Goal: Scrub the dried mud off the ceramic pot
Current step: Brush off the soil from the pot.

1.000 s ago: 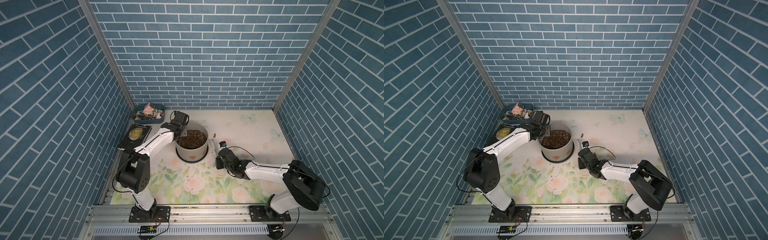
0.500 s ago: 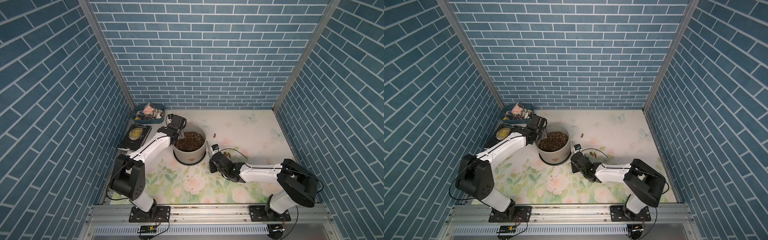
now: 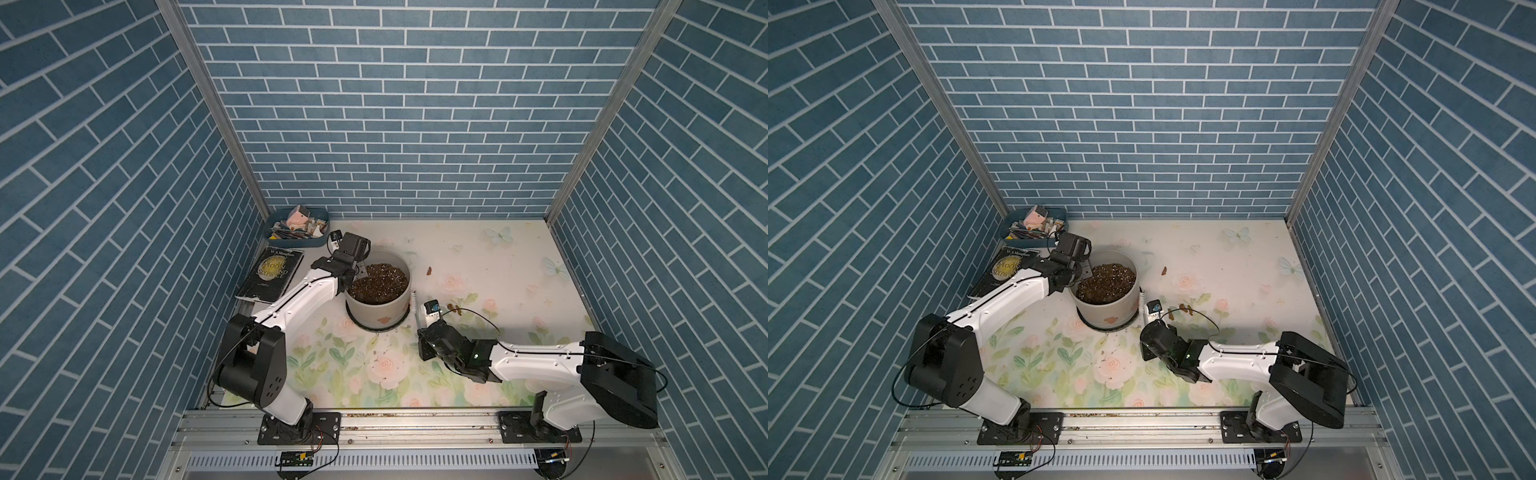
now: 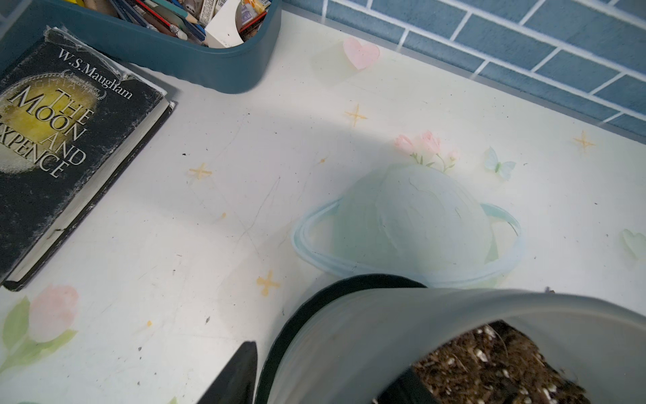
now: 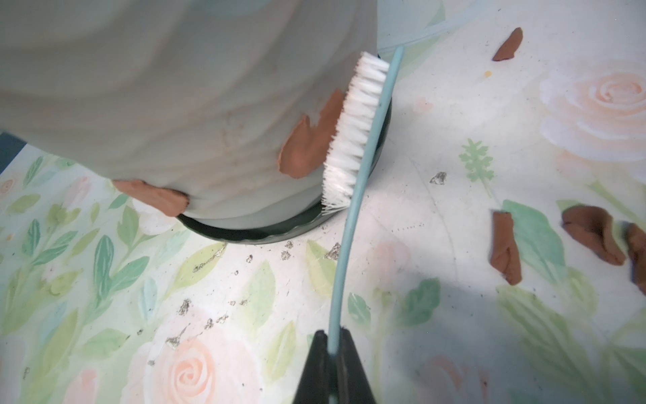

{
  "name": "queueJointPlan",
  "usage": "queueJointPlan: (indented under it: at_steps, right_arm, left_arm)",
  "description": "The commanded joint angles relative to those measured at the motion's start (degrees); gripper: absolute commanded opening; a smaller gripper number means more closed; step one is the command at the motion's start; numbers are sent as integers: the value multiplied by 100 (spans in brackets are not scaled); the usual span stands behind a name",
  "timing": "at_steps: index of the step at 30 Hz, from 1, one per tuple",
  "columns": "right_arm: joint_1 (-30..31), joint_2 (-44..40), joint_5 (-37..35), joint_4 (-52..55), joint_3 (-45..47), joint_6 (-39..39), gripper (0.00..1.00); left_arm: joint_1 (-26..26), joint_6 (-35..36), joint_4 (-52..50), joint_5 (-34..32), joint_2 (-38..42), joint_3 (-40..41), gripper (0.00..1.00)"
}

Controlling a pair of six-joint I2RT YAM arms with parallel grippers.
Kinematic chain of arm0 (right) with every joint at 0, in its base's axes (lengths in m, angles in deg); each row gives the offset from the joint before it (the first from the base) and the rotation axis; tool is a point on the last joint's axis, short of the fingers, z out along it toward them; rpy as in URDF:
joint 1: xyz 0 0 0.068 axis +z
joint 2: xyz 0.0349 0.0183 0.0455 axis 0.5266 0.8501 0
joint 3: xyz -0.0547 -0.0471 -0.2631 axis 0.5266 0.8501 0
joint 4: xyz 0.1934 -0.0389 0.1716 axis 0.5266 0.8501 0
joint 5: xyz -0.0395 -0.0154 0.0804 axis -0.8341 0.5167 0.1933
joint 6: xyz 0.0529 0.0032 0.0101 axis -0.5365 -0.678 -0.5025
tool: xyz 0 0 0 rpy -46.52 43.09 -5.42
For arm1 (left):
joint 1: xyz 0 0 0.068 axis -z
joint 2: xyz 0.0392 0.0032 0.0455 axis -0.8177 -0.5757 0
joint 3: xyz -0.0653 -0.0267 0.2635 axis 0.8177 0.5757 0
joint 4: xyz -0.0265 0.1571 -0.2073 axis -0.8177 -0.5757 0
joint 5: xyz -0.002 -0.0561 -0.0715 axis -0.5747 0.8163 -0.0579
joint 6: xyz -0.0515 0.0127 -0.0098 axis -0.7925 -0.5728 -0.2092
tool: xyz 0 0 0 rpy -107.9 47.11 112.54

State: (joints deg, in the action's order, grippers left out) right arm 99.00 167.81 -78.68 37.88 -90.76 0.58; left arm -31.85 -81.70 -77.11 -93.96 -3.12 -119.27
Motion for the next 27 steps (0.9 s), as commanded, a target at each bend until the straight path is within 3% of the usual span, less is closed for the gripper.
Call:
queueJointPlan:
  at_steps: [1,11,18,21,27]
  right_arm:
    - [195,-143,193,-239,101,-3,0]
    - [552,-959,-152,276,604,-167,0]
    - [294,-1358,-479,946,740,-335,0]
    - [-49,-1211,-398,1113,624,-329,0]
    - [-575,-843,-204,903,296,-179,0]
  left_arm:
    - [0,-519,369,16,30,154,0]
    - [15,-961,928,91,50,434,0]
    - [23,-791,1019,179,341,433,0]
    - [27,-582,867,168,406,240,17]
    - [-6,-188,651,43,331,-78,41]
